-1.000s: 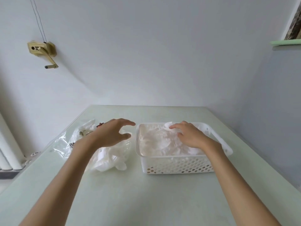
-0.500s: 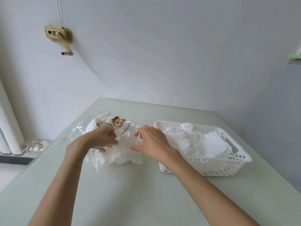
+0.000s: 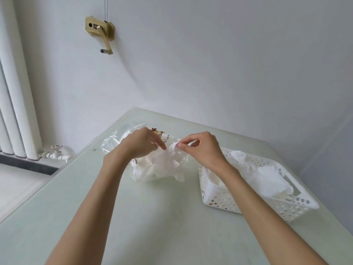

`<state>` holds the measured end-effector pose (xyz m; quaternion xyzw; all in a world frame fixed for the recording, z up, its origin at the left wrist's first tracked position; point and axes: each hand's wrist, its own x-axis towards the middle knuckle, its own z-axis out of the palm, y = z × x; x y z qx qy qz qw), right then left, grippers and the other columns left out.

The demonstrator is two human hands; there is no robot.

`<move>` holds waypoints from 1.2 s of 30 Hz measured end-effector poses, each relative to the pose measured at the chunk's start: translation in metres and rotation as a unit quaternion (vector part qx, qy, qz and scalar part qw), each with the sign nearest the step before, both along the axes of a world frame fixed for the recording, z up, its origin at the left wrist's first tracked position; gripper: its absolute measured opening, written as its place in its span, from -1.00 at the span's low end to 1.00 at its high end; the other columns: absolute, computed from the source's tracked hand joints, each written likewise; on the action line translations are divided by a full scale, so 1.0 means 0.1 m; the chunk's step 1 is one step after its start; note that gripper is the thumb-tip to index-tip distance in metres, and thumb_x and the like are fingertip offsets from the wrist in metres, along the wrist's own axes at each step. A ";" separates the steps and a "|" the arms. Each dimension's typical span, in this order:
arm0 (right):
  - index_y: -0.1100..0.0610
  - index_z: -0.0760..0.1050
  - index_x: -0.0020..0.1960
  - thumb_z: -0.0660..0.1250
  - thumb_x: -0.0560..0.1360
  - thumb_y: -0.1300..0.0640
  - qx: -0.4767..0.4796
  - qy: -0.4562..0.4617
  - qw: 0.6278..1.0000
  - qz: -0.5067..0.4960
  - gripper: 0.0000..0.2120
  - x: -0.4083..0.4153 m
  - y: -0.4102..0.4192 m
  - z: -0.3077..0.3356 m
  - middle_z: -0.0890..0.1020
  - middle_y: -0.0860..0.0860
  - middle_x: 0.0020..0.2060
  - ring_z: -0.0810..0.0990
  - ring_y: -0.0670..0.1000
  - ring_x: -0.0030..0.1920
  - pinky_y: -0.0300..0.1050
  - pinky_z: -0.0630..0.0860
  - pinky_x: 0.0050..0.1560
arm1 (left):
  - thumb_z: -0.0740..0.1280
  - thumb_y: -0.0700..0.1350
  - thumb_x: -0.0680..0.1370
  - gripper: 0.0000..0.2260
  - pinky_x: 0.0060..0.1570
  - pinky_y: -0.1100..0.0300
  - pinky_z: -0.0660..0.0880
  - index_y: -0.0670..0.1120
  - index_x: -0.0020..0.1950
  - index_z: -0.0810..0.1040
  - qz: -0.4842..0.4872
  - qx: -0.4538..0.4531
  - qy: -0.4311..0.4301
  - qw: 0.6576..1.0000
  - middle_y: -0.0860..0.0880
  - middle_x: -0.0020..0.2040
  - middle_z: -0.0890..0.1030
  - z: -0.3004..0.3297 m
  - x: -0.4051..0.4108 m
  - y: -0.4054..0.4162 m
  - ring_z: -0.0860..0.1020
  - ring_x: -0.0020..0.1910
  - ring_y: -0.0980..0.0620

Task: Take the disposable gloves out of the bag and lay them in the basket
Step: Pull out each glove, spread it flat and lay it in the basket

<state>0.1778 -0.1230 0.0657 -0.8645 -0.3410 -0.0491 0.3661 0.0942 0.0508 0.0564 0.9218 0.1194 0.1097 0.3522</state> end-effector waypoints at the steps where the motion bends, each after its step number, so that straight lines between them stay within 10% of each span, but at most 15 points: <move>1: -0.05 0.67 -0.23 0.50 0.39 0.03 0.012 0.030 0.999 0.011 -0.96 0.01 0.00 0.04 0.65 -0.20 -0.36 0.59 -0.09 -0.29 -0.20 0.50 -0.16 | 0.30 -0.17 0.55 -0.80 -0.09 0.22 0.45 0.10 -0.03 0.65 -0.009 -0.006 0.002 1.000 0.16 -0.08 0.61 0.00 0.01 0.00 0.54 -0.11 0.10; 5: 0.01 0.65 -0.23 0.53 0.36 0.08 0.079 0.074 0.993 0.049 -0.94 0.00 0.03 0.13 0.70 -0.03 -0.23 0.66 -0.01 -0.22 -0.16 0.55 -0.06 | 0.43 0.25 0.38 -0.48 0.29 0.16 0.35 0.14 0.30 0.51 -0.059 0.012 0.083 0.995 0.17 0.29 0.48 -0.03 0.00 0.03 0.41 0.33 0.13; 11: -0.02 0.64 -0.14 0.46 0.40 0.15 0.082 0.069 0.994 0.011 -0.91 -0.06 0.12 0.07 0.69 -0.07 -0.23 0.65 -0.05 -0.23 -0.14 0.55 -0.06 | 0.46 0.13 0.42 -0.73 0.03 0.14 0.46 0.04 0.05 0.64 0.009 0.042 -0.006 0.999 0.15 -0.06 0.60 -0.20 0.15 -0.01 0.56 0.08 0.08; 20: 0.06 0.63 0.05 0.43 0.40 -0.17 -0.288 0.019 0.957 -0.006 -0.64 -0.08 0.14 -0.13 0.62 -0.03 -0.15 0.57 0.02 0.02 -0.15 0.42 -0.01 | 0.45 0.12 0.41 -0.83 -0.05 0.14 0.45 0.08 -0.08 0.63 0.069 0.021 0.001 0.997 0.19 -0.11 0.61 -0.29 0.12 0.15 0.56 -0.01 0.08; 23: 0.05 0.65 -0.17 0.50 0.38 -0.04 -0.195 0.084 0.977 0.028 -0.83 -0.03 0.14 -0.02 0.57 -0.08 -0.33 0.54 -0.08 -0.21 -0.27 0.36 -0.28 | 0.51 0.04 0.34 -0.83 -0.12 0.12 0.45 0.12 -0.29 0.52 0.062 0.001 -0.021 0.998 0.20 -0.23 0.58 -0.24 0.06 0.13 0.58 -0.07 0.06; 30: 0.08 0.69 -0.17 0.48 0.42 0.02 -0.087 0.142 0.985 0.049 -0.87 0.18 -0.21 0.18 0.68 -0.10 -0.28 0.60 -0.18 -0.20 -0.25 0.48 -0.05 | 0.50 -0.08 0.34 -0.81 -0.27 0.21 0.37 0.09 -0.43 0.55 0.039 -0.010 -0.043 0.998 0.30 -0.51 0.52 -0.26 0.10 0.06 0.46 -0.42 0.32; 36: 0.14 0.60 -0.27 0.41 0.47 -0.07 -0.046 0.139 0.989 0.008 -0.72 0.21 -0.24 0.04 0.63 -0.01 -0.37 0.54 -0.06 -0.30 -0.18 0.50 -0.12 | 0.46 -0.04 0.43 -0.75 -0.20 0.12 0.44 0.10 -0.45 0.60 0.026 -0.013 -0.022 0.999 0.08 -0.34 0.65 -0.24 0.09 0.08 0.56 -0.32 0.02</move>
